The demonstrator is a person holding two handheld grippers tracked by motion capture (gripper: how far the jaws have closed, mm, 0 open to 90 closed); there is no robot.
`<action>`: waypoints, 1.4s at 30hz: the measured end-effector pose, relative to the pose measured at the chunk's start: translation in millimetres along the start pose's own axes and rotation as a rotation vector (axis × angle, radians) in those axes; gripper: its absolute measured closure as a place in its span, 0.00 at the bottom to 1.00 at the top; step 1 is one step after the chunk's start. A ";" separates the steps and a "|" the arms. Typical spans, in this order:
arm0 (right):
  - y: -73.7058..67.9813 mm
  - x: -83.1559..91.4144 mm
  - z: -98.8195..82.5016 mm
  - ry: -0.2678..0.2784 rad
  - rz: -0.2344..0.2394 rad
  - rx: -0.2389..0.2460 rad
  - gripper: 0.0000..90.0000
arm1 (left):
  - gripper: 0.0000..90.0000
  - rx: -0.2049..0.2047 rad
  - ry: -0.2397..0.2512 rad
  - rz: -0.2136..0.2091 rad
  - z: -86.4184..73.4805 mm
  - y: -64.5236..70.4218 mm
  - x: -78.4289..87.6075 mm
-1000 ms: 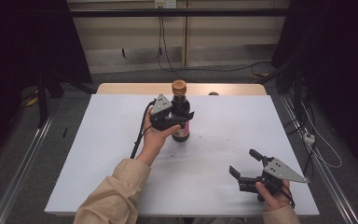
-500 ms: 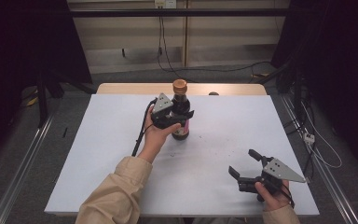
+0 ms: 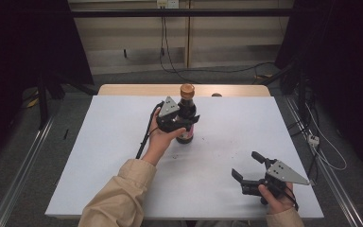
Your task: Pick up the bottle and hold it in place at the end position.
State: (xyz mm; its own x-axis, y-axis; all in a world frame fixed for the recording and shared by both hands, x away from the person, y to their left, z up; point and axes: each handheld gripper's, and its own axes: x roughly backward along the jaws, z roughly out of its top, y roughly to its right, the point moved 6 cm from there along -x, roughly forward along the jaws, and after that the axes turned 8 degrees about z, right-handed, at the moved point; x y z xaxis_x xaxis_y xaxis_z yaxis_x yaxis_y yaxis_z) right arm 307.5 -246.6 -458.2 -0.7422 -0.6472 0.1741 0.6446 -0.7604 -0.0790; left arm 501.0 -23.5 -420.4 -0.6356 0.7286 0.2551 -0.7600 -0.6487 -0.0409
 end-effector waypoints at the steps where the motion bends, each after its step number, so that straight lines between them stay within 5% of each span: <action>1: 0.0 -0.1 -0.1 -0.001 0.001 0.001 0.03 | 0.32 0.002 0.001 -0.005 -0.3 -0.3 0.2; 7: -1.3 -1.4 -0.5 -0.006 0.004 0.005 0.03 | 0.32 -0.012 0.003 -0.045 -1.8 -1.8 2.8; 18: -1.7 -1.9 -1.1 -0.012 -0.002 0.004 0.03 | 0.32 -0.011 -0.010 -0.032 -3.4 -1.8 6.7; 25: -3.4 -3.9 -1.6 -0.017 0.007 0.008 0.03 | 0.33 -0.006 -0.003 -0.096 -5.5 -3.8 5.5; 31: -3.1 -4.2 -2.2 -0.020 0.007 0.009 0.03 | 0.32 0.021 -0.020 -0.066 -4.8 -2.3 5.4; 34: -2.9 -4.3 -2.3 -0.021 0.006 0.009 0.03 | 0.30 0.021 -0.010 -0.010 -1.5 -0.6 8.5; 36: -3.4 -4.3 -2.2 -0.021 0.006 0.008 0.03 | 0.28 0.058 -0.002 -0.008 0.4 1.0 10.6; 42: -3.5 -4.9 -2.4 -0.023 0.007 0.012 0.03 | 0.29 0.076 -0.020 0.051 -1.6 2.5 15.0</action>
State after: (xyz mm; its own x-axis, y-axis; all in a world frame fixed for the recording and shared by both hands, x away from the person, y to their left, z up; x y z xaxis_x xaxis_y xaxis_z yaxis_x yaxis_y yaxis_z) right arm 308.4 -241.0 -461.1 -0.7335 -0.6507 0.1964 0.6518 -0.7553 -0.0686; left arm 489.3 -13.8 -418.2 -0.6701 0.6900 0.2736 -0.7135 -0.7004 0.0187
